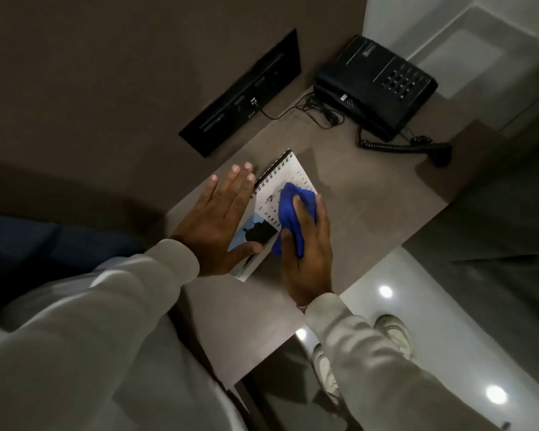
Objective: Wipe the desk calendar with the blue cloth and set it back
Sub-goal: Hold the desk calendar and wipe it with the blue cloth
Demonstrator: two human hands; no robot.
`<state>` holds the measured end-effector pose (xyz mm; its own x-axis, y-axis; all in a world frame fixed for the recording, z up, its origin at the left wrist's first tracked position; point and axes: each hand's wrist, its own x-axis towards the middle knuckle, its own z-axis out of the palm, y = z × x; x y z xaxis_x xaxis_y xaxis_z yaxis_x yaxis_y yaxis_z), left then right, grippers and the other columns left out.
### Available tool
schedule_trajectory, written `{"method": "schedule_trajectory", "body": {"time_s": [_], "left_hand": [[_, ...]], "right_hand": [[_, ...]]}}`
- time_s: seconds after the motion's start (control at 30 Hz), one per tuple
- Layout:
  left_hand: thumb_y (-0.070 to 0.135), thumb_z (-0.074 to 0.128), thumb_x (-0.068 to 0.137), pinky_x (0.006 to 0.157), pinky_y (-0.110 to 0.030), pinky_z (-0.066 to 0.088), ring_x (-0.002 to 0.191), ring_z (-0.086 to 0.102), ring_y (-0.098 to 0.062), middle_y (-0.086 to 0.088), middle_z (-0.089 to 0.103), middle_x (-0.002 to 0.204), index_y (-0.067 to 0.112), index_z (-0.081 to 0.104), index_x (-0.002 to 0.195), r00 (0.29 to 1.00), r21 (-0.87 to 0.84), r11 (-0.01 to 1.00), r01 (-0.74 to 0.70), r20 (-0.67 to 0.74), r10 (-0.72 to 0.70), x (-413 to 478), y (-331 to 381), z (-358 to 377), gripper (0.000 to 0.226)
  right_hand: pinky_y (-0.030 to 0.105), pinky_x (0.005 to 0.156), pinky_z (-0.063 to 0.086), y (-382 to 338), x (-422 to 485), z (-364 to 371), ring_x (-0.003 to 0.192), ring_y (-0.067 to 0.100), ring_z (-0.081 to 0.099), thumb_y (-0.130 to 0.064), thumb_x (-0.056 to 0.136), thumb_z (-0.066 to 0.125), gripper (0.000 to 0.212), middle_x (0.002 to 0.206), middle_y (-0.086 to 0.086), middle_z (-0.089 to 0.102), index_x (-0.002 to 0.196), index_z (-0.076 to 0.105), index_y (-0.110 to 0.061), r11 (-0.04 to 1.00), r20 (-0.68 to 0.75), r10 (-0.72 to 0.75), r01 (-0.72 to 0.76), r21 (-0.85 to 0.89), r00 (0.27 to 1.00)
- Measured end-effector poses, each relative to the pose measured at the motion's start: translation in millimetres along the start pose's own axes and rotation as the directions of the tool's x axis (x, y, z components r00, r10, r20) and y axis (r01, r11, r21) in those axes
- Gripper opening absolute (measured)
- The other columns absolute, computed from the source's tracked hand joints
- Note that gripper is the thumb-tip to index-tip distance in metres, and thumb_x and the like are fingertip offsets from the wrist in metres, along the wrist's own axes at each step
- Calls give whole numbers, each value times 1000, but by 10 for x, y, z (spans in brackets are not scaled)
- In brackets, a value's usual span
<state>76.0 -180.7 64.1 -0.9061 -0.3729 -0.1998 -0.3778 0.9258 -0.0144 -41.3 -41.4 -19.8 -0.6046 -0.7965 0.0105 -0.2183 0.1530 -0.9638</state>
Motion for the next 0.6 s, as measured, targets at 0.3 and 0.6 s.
{"method": "schedule_trajectory", "body": {"time_s": [0.3,0.6], "left_hand": [[71,35,83,122,-40,-7,149,-16,-19,-6,-14,160,15,-15,149,1000,-116,993,-4,26,7,49,-93,130,100],[75,30,79,122,-41,-5,148,-16,-18,-2,-16,158,15,-16,146,999,-217,976,-7,34,15,55,-68,102,100]], "right_hand": [[26,122,19,163,39,722,153,25,14,-22,103,49,63,165,14,14,149,15,-48,999,-168,8,0,49,986],[37,123,23,180,7,800,153,24,13,-27,103,44,55,164,17,12,150,22,-44,995,-240,-50,69,73,970]]}}
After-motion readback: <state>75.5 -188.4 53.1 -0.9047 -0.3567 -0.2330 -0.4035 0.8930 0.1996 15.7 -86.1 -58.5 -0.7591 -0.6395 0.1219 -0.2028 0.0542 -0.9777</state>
